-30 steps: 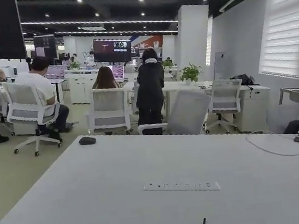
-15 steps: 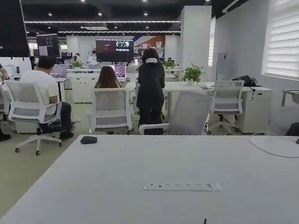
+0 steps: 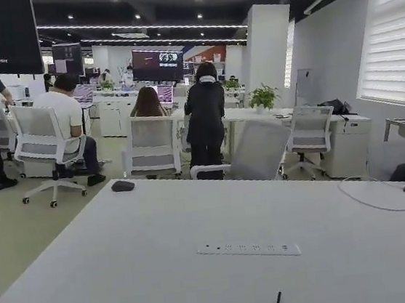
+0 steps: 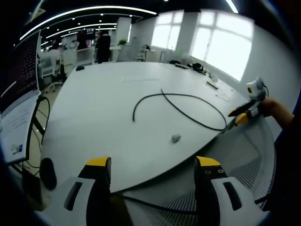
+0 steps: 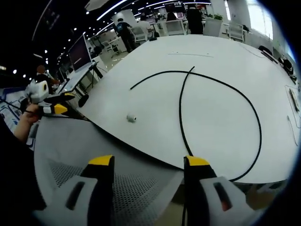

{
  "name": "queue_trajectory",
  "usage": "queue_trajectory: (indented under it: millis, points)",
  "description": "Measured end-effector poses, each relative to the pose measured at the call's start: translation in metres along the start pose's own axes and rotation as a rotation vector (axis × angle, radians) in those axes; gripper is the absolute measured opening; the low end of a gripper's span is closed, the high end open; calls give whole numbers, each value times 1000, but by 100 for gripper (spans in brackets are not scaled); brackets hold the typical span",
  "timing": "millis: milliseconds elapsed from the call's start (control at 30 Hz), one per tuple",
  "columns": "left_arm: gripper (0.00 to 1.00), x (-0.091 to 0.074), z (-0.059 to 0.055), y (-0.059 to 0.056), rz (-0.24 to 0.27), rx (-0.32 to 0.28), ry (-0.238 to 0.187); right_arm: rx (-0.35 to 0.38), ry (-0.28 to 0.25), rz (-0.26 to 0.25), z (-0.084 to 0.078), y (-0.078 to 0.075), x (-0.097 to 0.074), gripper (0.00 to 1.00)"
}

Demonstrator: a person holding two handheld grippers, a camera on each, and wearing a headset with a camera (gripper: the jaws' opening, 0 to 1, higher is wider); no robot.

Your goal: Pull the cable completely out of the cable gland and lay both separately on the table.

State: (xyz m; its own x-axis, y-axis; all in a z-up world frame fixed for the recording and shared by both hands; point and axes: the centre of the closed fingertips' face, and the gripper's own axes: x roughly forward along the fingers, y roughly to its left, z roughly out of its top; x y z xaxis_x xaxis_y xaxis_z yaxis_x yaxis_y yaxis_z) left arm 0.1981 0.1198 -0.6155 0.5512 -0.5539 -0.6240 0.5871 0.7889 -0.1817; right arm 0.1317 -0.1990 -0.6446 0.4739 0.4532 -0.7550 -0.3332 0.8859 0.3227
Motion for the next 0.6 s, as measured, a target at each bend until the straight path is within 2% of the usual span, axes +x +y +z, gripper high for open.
queue_trajectory:
  millis: [600]
  points:
    - [72,-1,-3,-7,-12,-11,6,-9,26,12,-6,7,1,62]
